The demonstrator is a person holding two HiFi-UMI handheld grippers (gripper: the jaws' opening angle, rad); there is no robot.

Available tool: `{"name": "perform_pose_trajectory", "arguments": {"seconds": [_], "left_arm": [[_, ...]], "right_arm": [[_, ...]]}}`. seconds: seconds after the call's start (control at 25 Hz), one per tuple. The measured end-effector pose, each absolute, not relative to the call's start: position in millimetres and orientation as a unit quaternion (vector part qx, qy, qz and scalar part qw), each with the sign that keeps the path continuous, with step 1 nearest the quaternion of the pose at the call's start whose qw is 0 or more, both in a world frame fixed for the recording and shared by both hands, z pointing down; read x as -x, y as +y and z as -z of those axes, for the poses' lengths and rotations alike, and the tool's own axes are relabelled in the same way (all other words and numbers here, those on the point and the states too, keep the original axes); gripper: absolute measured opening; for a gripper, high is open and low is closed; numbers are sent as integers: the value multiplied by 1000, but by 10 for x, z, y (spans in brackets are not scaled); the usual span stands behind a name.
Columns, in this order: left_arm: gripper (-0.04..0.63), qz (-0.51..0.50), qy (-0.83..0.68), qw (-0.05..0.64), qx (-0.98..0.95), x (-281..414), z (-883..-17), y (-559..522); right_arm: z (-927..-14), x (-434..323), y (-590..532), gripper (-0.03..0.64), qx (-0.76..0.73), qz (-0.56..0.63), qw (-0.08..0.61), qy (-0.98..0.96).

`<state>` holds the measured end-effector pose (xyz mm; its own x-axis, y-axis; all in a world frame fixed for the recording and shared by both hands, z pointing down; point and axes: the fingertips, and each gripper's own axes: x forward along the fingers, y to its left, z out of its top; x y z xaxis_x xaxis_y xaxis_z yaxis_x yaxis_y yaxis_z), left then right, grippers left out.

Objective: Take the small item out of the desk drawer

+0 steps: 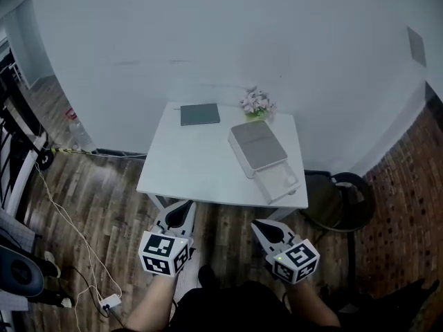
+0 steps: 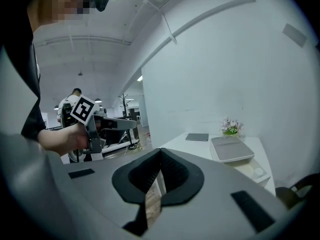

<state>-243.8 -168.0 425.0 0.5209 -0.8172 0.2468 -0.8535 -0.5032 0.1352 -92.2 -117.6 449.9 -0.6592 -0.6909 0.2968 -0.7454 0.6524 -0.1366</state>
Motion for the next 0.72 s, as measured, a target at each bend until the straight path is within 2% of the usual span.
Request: {"name": "perform_pose_trajectory", "arguments": {"seconds": [0.2,0.36,0.72], "left_arm": [[11,-72,-475,139,-866,2390,-4362,-1948],[11,-82,-473,157,-863,2196,-4546,-2153],[11,-106,-484,162,-853,1077,-4584,-2670]], "right_arm": [[-4633,1019,-1382,5,-382,-119,148,-905],[-4678,916,-1611,5,-369,-120,151,-909],[-4921,-122,-2176,5,-338,-135,160,-917]]}}
